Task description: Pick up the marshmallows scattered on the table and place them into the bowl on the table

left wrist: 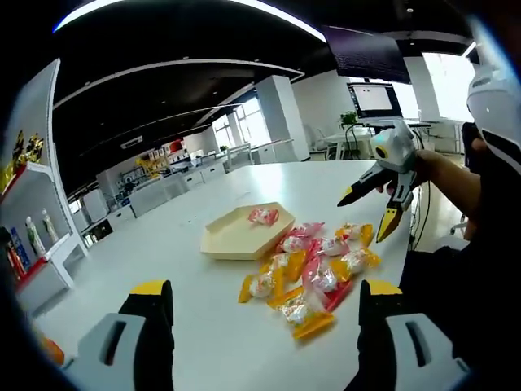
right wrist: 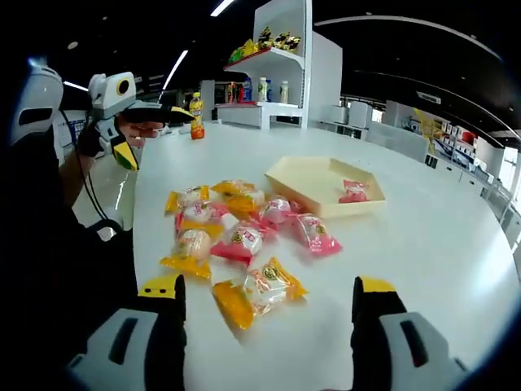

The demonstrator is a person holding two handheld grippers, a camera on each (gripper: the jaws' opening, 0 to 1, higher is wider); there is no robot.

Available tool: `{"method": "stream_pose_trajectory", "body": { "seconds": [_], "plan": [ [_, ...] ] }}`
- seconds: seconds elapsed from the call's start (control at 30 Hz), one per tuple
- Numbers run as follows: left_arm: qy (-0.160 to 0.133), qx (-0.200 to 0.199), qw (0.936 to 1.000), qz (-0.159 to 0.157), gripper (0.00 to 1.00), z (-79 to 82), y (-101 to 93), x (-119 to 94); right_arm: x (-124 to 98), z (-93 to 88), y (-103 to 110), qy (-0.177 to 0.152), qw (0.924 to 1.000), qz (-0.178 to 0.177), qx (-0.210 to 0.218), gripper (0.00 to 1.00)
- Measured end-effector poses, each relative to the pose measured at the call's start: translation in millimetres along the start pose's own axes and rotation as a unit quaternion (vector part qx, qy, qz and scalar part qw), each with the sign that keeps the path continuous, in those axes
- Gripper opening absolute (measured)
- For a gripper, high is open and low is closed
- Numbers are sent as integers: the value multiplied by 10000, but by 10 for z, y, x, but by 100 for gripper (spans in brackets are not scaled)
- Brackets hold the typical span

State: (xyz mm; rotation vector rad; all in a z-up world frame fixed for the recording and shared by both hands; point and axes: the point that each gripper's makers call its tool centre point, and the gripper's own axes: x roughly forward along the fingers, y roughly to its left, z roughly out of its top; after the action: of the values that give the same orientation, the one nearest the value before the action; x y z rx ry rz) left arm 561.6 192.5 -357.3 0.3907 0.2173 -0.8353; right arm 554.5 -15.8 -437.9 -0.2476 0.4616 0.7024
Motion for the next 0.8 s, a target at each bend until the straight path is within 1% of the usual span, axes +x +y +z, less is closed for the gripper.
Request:
{"method": "stream_pose_trajectory", "body": {
  "seconds": [0.1,0.2,0.33,0.5,0.6,0.67,0.8],
  "plan": [
    [54,-67,10000,-19,94,-62,-8,-6,18,-22,13,-11,10000,-9,-17,79],
    [162,-11,9999,-6,94,-127,-7,-12,24,-39,54,-62,10000,70,-23,79],
    [147,-53,9999,36,93,-121,20,-13,33,-27,80,-135,9997,146,-108,74],
    [94,4,10000,31,93,-75,6,-4,56,-22,144,-202,9989,304,-307,72],
    [101,-1,9999,7,93,-80,-15,0,65,-33,158,-248,9984,323,-390,63],
    [162,19,9999,21,93,-110,-22,6,71,-37,154,-288,9982,320,-412,59],
    [214,59,9997,51,93,-127,-19,7,98,-51,163,-324,9980,364,-397,60]
  ]
}}
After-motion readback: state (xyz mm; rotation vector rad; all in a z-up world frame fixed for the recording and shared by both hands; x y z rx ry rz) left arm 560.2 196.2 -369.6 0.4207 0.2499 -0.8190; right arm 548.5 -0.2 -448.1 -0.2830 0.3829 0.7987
